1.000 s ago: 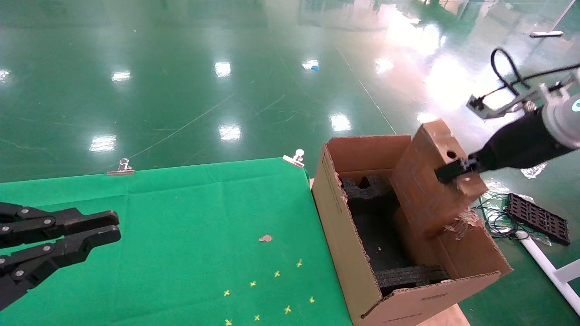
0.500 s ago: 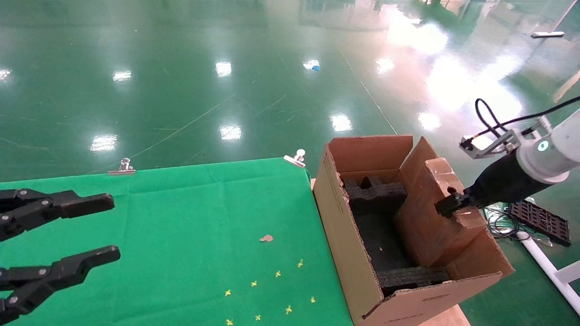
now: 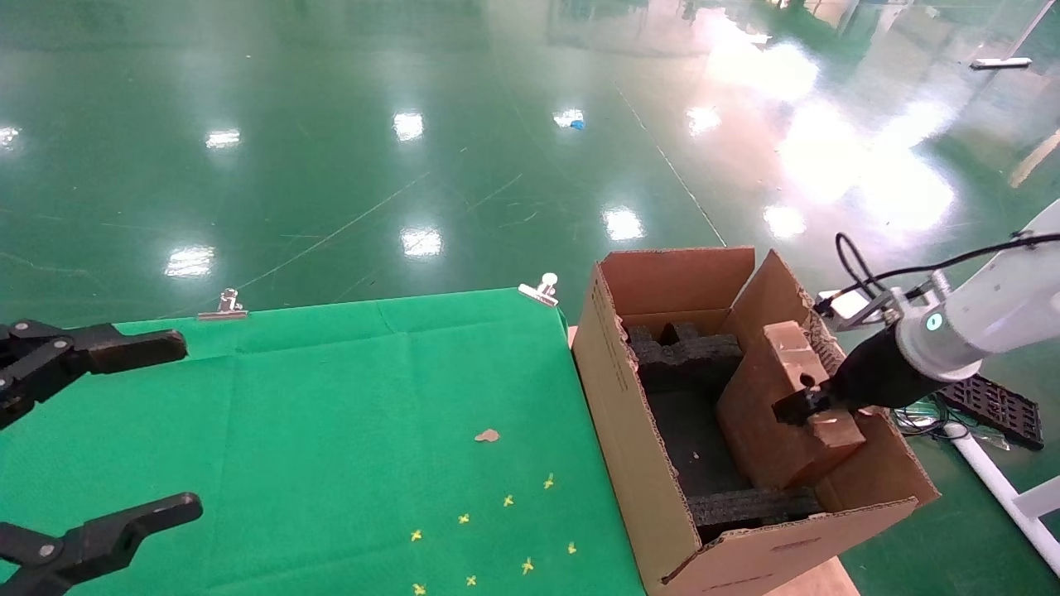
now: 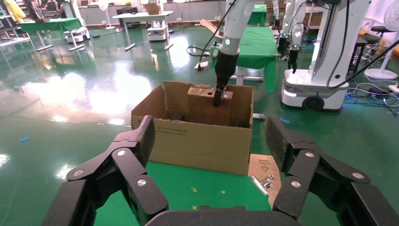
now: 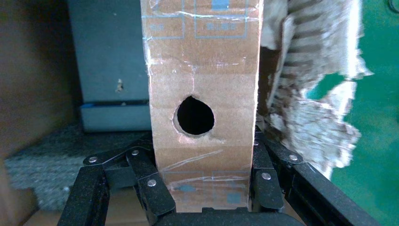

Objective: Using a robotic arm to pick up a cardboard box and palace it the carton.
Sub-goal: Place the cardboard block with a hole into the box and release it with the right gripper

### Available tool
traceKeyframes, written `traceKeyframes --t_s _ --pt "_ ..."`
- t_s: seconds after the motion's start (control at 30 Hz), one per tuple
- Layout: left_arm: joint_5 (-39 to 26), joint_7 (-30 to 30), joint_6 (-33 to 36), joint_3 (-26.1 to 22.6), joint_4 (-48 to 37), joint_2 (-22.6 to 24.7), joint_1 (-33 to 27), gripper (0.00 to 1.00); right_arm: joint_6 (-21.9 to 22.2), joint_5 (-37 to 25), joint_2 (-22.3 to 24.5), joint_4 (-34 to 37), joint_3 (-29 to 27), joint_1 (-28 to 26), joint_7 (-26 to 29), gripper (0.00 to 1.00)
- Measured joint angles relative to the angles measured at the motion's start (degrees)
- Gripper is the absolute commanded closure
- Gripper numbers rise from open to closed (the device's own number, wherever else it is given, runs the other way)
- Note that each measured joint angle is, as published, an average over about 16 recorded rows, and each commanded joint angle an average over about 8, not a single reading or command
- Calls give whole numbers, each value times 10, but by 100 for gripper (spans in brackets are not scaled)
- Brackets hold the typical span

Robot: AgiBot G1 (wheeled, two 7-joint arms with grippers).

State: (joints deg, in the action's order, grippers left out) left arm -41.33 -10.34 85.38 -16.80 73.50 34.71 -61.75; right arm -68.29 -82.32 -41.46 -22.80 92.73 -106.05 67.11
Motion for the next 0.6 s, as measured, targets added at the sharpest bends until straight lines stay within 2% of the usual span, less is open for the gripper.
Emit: traceKeyframes --t_s 0.57,0.6 --pt "0 0 0 -1 0 0 0 0 72 53 -49 89 -26 103 -75 100" --pt "0 0 0 -1 0 0 0 0 74 55 -51 94 -27 106 -80 94"
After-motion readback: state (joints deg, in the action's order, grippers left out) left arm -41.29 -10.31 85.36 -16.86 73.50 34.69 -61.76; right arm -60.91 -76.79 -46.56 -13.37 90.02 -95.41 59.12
